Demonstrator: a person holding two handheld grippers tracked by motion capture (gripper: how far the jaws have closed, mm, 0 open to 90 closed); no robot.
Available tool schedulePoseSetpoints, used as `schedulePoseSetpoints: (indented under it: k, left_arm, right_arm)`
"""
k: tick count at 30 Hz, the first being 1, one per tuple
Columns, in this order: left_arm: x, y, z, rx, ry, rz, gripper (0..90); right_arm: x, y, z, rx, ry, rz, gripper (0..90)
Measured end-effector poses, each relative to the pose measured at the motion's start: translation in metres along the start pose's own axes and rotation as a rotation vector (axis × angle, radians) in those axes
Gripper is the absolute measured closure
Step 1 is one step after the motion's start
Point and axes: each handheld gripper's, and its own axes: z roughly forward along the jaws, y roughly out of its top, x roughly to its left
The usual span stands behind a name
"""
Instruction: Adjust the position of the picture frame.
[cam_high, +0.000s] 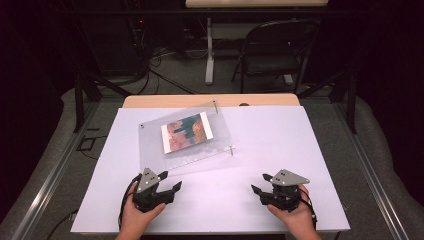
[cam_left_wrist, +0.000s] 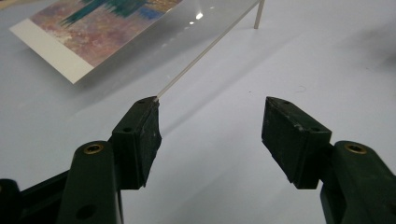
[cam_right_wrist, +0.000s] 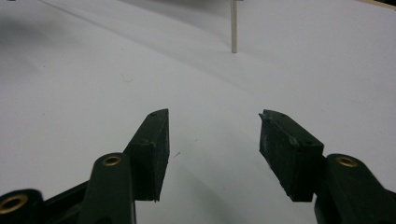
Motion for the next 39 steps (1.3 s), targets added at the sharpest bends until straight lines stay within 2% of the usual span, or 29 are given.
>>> schedulePoseSetpoints:
  k: [1,2,6,16,22,24,29,31,32,33,34,39]
  left_arm:
    - [0.000,0.000,0.000,0.000,0.000,0.000,37.4]
    - [0.003,-0.001,0.000,0.006,-0.007,-0.024,37.4]
    - [0.006,-0.002,-0.003,0.004,-0.007,-0.041,37.3]
    - [0.006,-0.005,-0.005,0.001,-0.008,-0.040,38.8]
    - [0.009,-0.005,-0.007,-0.020,-0.005,-0.046,39.3]
    - [0.010,-0.005,-0.008,-0.040,0.002,-0.046,40.3]
    - [0.010,-0.002,-0.008,-0.041,0.012,-0.055,40.9]
    - [0.010,0.000,-0.008,-0.035,0.018,-0.062,41.8]
    - [0.010,0.002,-0.007,-0.032,0.028,-0.068,41.1]
    - [0.010,0.002,-0.007,-0.032,0.028,-0.068,40.9]
    - [0.010,0.005,-0.007,-0.033,0.021,-0.085,40.8]
    - [0.009,0.013,-0.006,-0.037,0.028,-0.074,39.6]
  right_arm:
    - [0.000,0.000,0.000,0.000,0.000,0.000,42.7]
    - [-0.001,0.000,0.000,-0.001,-0.002,0.002,42.8]
    - [0.000,0.001,0.000,-0.008,-0.009,-0.001,42.8]
    - [-0.008,0.002,0.001,-0.026,0.014,0.027,54.0]
    - [-0.010,0.005,0.002,-0.026,0.009,0.016,55.1]
    - [-0.009,0.011,0.002,-0.018,0.012,0.009,55.7]
    - [-0.011,0.021,0.002,-0.011,0.004,0.009,55.7]
    - [-0.014,0.025,0.004,-0.002,0.015,0.025,55.6]
    - [-0.018,0.028,0.008,-0.012,0.041,0.040,55.8]
    - [-0.018,0.028,0.008,-0.012,0.041,0.040,55.8]
    - [-0.022,0.033,0.011,-0.014,0.045,0.028,56.8]
    - [-0.027,0.041,0.022,-0.027,0.069,0.032,53.8]
